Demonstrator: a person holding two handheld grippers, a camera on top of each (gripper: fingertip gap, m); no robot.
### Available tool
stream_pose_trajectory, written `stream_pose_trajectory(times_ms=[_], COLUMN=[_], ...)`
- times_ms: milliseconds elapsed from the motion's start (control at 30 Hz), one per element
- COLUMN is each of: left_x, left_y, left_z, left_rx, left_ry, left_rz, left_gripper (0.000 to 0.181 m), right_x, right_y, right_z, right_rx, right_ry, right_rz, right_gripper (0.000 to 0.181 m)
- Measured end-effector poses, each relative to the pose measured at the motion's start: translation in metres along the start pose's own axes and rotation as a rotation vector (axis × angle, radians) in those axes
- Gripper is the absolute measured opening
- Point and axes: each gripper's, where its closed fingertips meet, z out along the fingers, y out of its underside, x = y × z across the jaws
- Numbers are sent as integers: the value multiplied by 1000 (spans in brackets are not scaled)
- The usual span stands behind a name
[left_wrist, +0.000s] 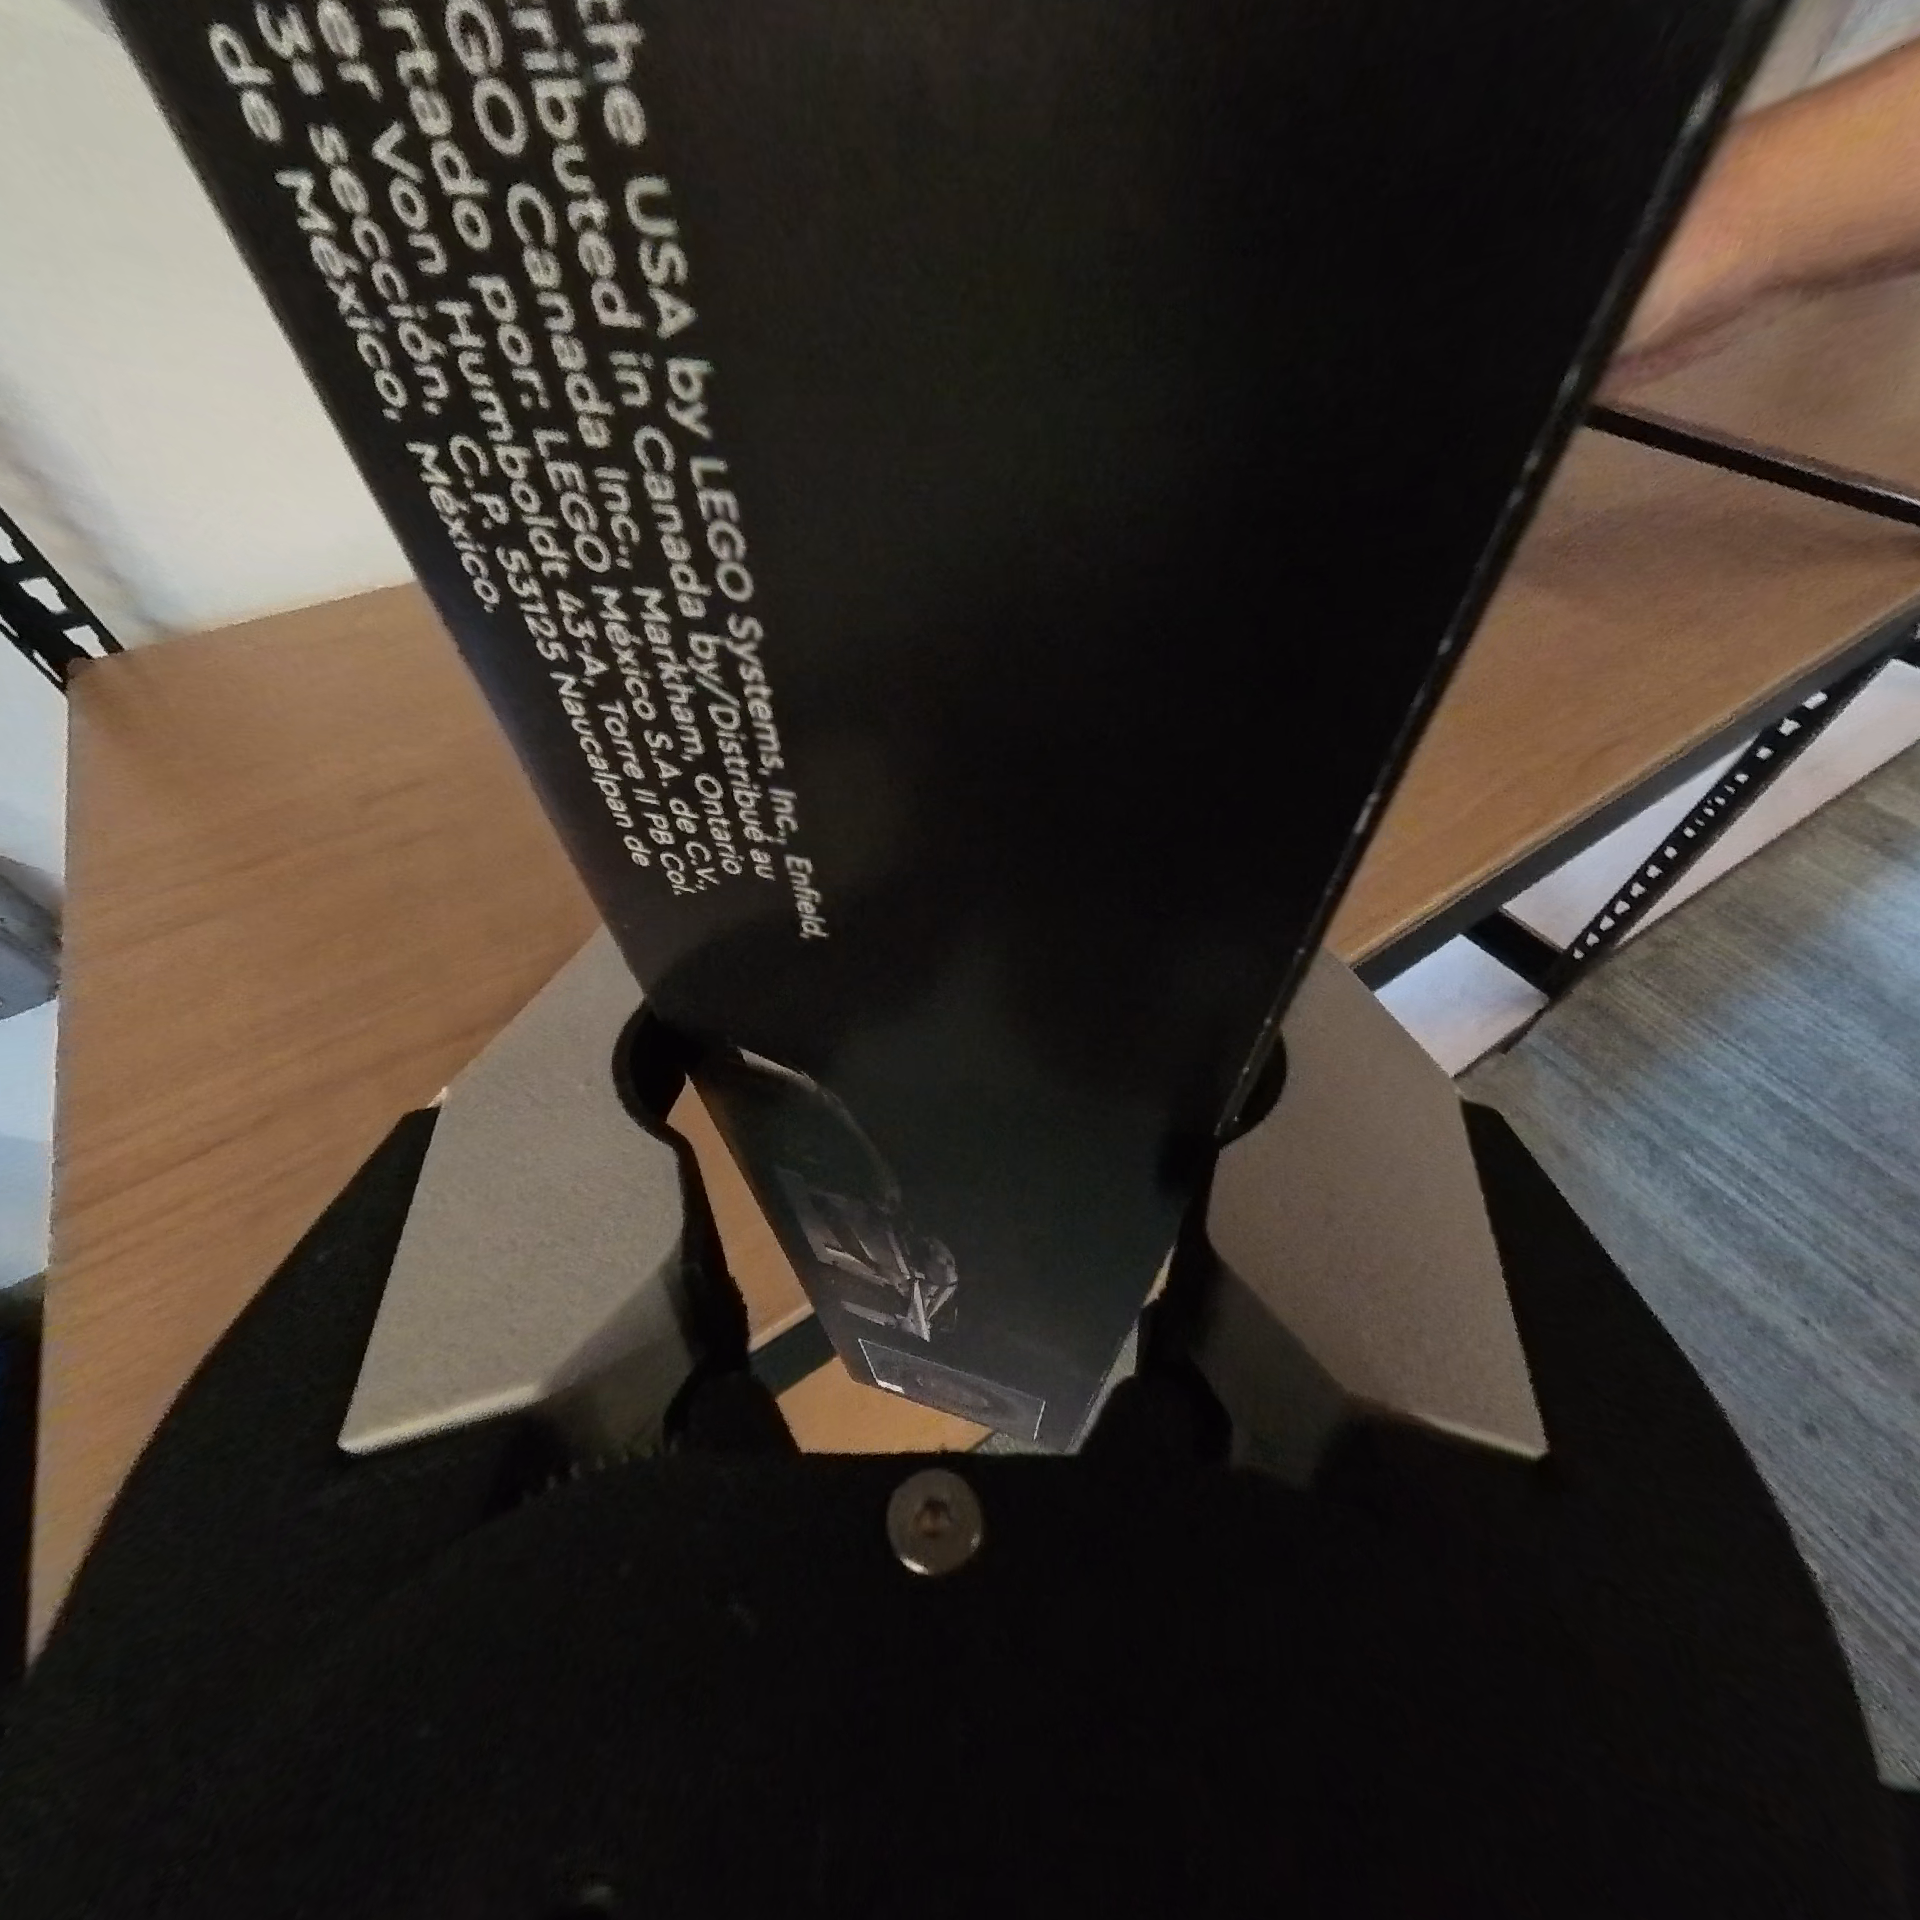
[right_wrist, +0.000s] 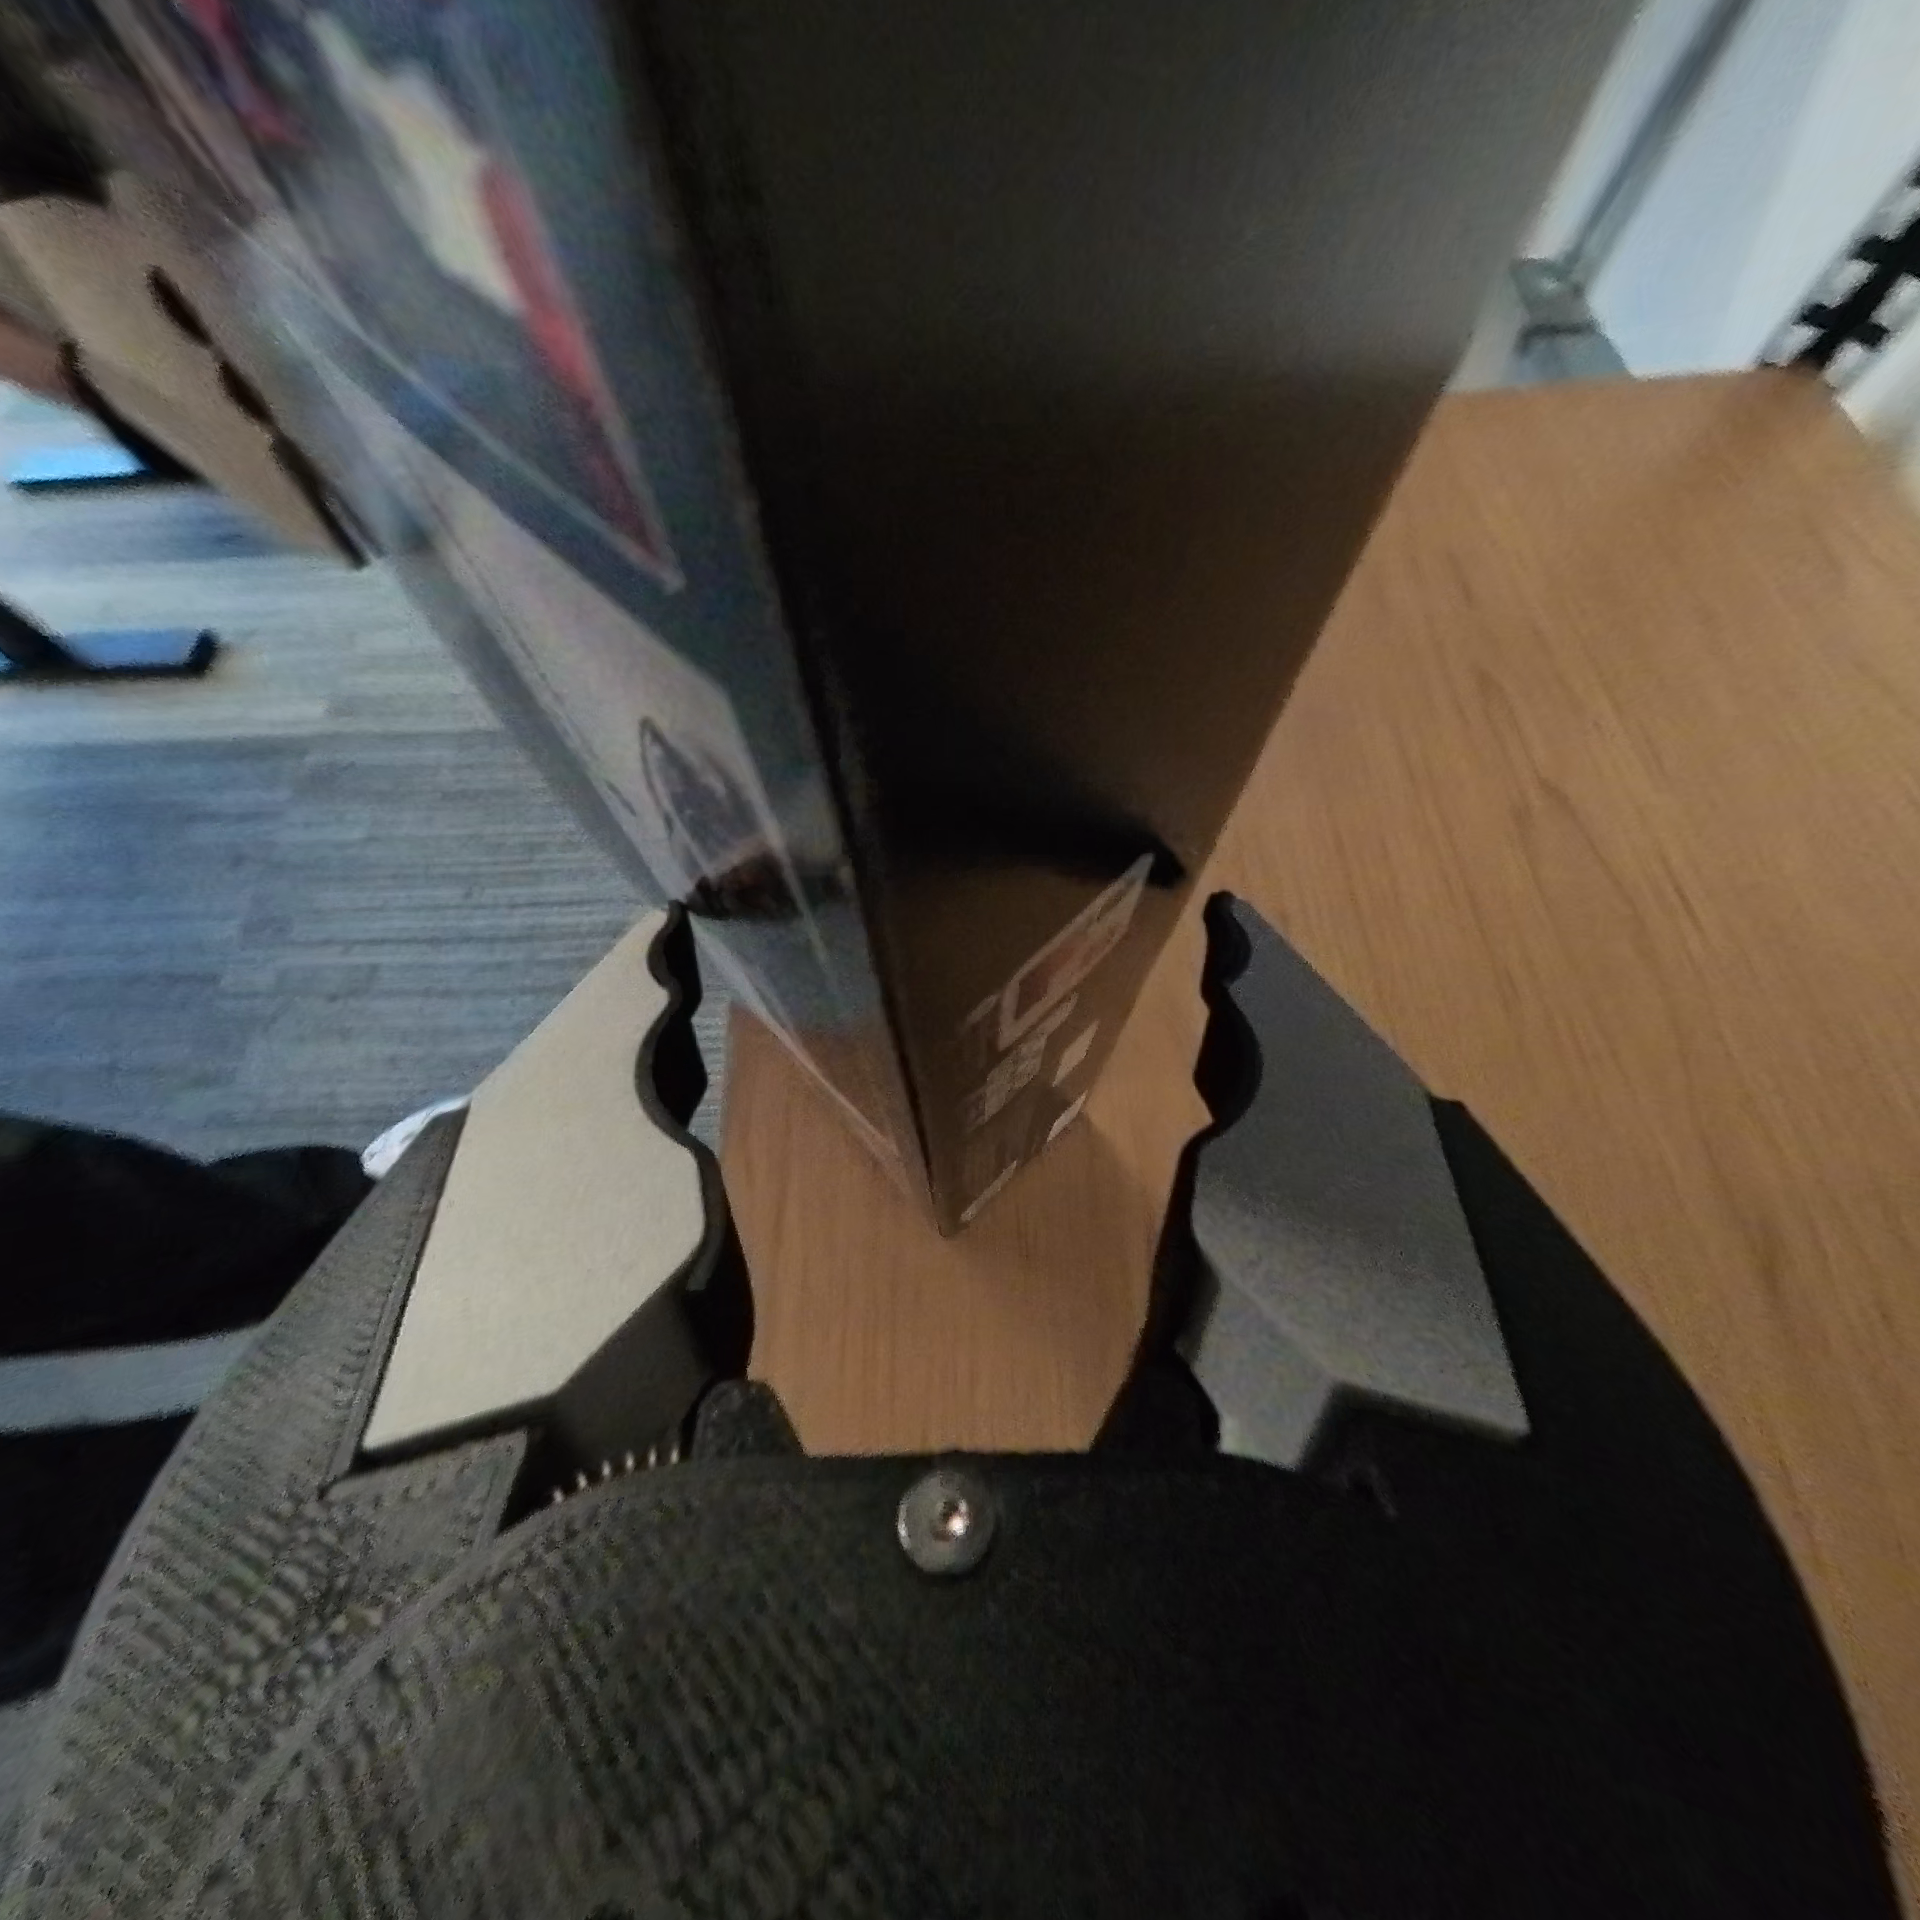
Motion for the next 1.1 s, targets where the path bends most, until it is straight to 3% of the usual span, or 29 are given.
stream_pose_trajectory(times_ms=[167,333,467,667,833,900,967,1033,1100], left_x=[11,31,55,121,164,172,148,126,106], left_y=[-7,-15,-23,-25,-21,-1,25,31,29], left_z=[21,46,66,79,67,55,38,7,-26], left_rx=[7,-1,8,-54,-70,-193,-286,-245,-175], left_ry=[-42,-116,-161,73,319,408,337,338,368], left_rz=[-12,-39,-84,-30,-48,-94,-158,-240,-271], left_gripper=[106,106,106,89,76,56,47,40,33], right_x=[6,-18,-72,-127,-124,-115,-106,-99,-94], right_y=[8,-7,-38,-83,-90,-77,-59,-41,-28], right_z=[-32,-82,-96,-91,-89,-102,-110,-116,-120], right_rx=[122,429,500,498,372,326,217,167,216], right_ry=[191,389,565,791,1052,1229,1363,1435,1460], right_rz=[342,728,714,657,652,697,651,640,683], right_gripper=[97,90,99,120,135,138,138,137,138])
